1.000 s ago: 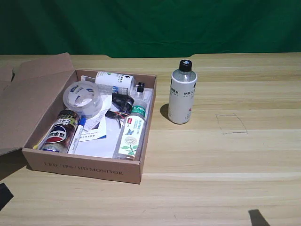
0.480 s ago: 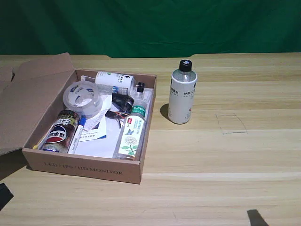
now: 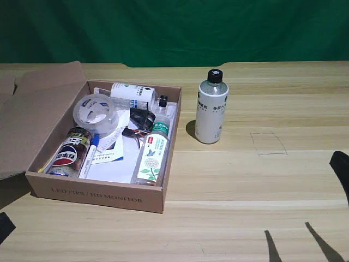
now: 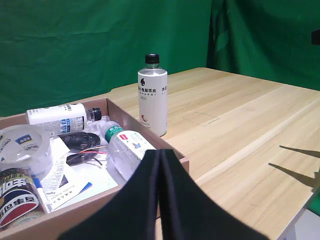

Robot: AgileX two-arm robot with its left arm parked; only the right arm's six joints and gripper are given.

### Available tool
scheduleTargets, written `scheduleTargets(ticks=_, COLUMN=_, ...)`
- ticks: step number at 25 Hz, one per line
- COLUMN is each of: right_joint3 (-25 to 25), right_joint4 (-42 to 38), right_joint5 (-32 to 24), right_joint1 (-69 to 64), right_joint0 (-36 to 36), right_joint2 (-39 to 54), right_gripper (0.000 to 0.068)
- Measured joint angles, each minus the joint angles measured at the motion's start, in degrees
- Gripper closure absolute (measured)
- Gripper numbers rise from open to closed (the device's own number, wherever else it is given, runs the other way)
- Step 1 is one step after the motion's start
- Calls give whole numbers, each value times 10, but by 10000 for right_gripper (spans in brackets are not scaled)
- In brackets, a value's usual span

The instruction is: Place the white bottle into the box.

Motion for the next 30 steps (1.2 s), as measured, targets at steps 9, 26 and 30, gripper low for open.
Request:
scheduleTargets(ticks=9, right_joint3=-1, right_joint4=-39, right_joint5=0, right_joint1=159, right_joint0=0, right_joint2=-81, right_gripper=4)
scheduleTargets(ticks=26, right_joint3=-5, right_joint4=-76, right_joint5=-19, right_joint1=594, right_joint0=112, right_joint2=-350, right_gripper=20)
scheduleTargets(ticks=30, right_joint3=-4, right_joint4=13, right_joint5=-24, right_joint1=664, right_joint0=186, right_joint2=-398, right_gripper=27)
